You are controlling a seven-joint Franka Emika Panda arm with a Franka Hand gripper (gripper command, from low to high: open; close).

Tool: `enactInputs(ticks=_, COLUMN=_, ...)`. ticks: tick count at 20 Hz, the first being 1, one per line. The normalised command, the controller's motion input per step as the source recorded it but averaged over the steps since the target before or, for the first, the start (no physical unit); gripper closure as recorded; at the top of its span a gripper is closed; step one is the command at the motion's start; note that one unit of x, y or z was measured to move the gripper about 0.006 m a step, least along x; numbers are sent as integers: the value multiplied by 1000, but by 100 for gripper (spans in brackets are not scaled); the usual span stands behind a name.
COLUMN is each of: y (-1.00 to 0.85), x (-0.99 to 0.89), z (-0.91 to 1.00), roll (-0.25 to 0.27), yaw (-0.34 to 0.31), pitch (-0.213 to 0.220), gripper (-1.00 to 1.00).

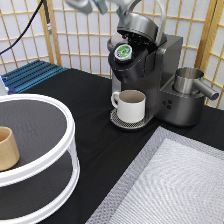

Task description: Make coffee

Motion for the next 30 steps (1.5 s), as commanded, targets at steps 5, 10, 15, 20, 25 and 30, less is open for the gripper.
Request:
enactInputs(ticks=5, y=823, x=263, z=637, roll=-312, yaw=0, pitch=53, gripper=-100)
enactInputs(ticks=10, y=611, x=339, z=223, roll=-296, yaw=24, pitch=71, gripper=-100)
enactInputs(ticks=15, y=204, x=354, z=-6, roll=-216, yaw=68, pitch=93, gripper=-100)
enactInputs(ticks=20, y=103, x=383, z=0, roll=-187, yaw=109, pitch=138, gripper=-100)
enactInputs(ticks=25, y=157, x=395, z=0, roll=-160, yaw=130, pitch=175, gripper=-100)
enactInputs(ticks=30, y=65, x=420, z=0, roll=-109, yaw=149, pitch=179, gripper=-100)
